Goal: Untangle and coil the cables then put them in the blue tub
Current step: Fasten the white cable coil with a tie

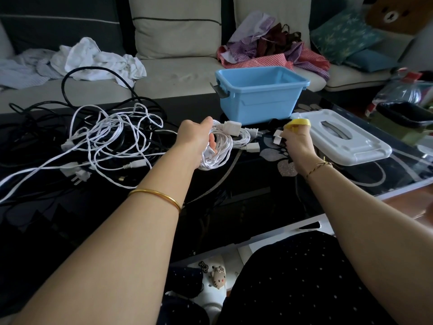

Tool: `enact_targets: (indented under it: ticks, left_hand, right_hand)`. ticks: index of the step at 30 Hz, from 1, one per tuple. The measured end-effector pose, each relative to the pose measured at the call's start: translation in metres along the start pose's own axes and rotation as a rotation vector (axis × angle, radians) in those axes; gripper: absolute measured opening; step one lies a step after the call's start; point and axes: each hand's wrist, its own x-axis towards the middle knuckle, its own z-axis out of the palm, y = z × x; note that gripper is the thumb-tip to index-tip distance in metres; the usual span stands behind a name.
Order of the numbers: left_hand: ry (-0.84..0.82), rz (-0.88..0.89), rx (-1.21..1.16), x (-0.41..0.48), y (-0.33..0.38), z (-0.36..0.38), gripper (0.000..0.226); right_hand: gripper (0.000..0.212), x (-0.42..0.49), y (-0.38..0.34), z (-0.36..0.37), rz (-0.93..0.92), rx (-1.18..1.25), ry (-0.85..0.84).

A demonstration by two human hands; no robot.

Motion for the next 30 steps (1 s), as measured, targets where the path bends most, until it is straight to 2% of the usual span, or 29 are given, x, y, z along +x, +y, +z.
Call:
enact_targets:
  ticks: [4, 9, 11, 15, 19, 23, 27, 30]
  left_hand:
    - [0.003, -0.002, 0.005, 0.001, -0.001, 0.0, 0.045]
    - [0.006, 0.005, 0.018, 0.001, -0.001, 0.0, 0.047]
    - [0.008, 0.01, 0.048, 0.0, -0.001, 0.0, 0.049]
    - [0.001, 0.007, 0.044, -0.002, 0.001, -0.001, 0.046]
    - [-0.003, 0.016, 0.028, -0.006, 0.003, -0.004, 0.043]
    - [0.014, -0.025, -0.046, -0.009, 0.005, -0.011, 0.039]
    - [0.086, -0.045, 0.011, -0.011, 0.005, -0.026, 0.042]
    - [0.112, -0.028, 0.069, -0.009, 0.001, -0.039, 0.047]
  right_hand:
    - [0.007, -0.003, -0.004, 0.004, -0.106, -0.14, -0.013]
    - [0.003, -0.006, -0.004, 0.005, -0.088, -0.217, -0.018]
    - [0.014, -0.006, -0.004, 0.004, -0.102, -0.263, 0.005]
    - [0.002, -0.009, -0.013, 0.001, -0.189, -0.371, 0.067]
    - [0.012, -0.016, -0.034, 0.003, -0.265, -0.502, 0.093]
    - [0.022, -0.037, -0.065, 0.013, -0.263, -0.465, -0.112]
    - [0.027, -0.069, -0.093, 0.029, -0.371, -0.721, -0.414]
    - [0.017, -0.089, -0.104, 0.044, -0.44, -0.782, -0.533]
